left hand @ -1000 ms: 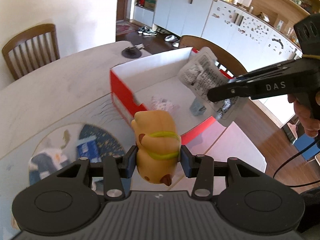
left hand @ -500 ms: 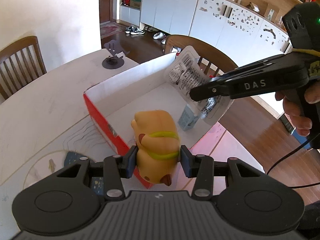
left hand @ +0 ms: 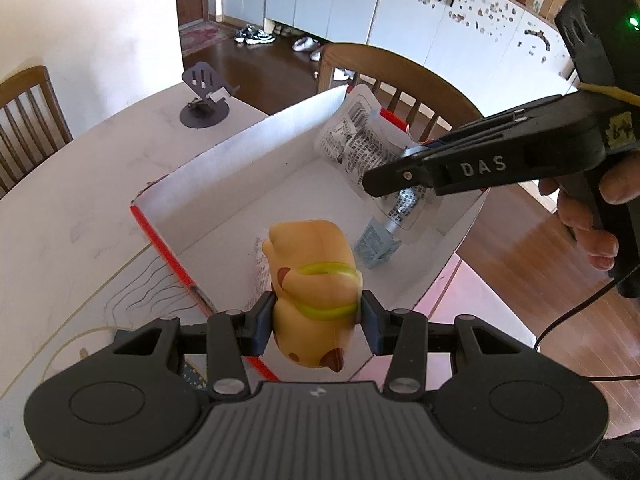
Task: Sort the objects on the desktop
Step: 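Lift the duck and wrapper and carry both tools over the red shoebox, then open the left tool dropping the duck while the right tool drops the wrapper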
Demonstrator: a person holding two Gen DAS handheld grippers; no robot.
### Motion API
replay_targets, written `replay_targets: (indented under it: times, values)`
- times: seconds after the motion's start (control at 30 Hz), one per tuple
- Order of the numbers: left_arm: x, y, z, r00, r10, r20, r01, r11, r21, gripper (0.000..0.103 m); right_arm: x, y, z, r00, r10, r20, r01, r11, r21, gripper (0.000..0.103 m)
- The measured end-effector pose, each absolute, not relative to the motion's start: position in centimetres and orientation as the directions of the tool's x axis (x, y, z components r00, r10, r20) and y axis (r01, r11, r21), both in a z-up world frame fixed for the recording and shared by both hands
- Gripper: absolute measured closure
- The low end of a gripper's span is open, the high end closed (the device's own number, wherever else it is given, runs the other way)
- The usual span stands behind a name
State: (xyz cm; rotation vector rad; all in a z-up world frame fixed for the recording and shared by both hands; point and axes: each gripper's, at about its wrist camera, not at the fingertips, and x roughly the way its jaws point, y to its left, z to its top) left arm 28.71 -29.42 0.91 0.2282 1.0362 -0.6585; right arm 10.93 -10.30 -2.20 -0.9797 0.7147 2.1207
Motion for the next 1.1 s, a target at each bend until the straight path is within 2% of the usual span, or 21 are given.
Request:
replay_targets:
  times: [0.7,0.8,1.1]
  values:
    - [31.9,-33.5,-2.6,0.222,-0.345,-0.912,0.674,0.730,-0.112,0.059,11.1,-5.6,-6.2,-0.410,0.348,-0.843,-0.851,-0.479,0.216,0.086]
    - [32.3,-34.4,-3.1,0.206,-0.339,-0.918,0.688,0.717,-0.110,0.059,11.1,-5.2,-6.9,-0.404,0.344,-0.848,-0.856,-0.469,0.218,0.091]
    - [33.5,-35.9,-5.6,0.141,-0.313,-0.939,0.697,0.705,-0.131,0.059,11.2,-4.4,-8.7,-0.391,0.324,-0.862,-0.867,-0.445,0.226,0.092]
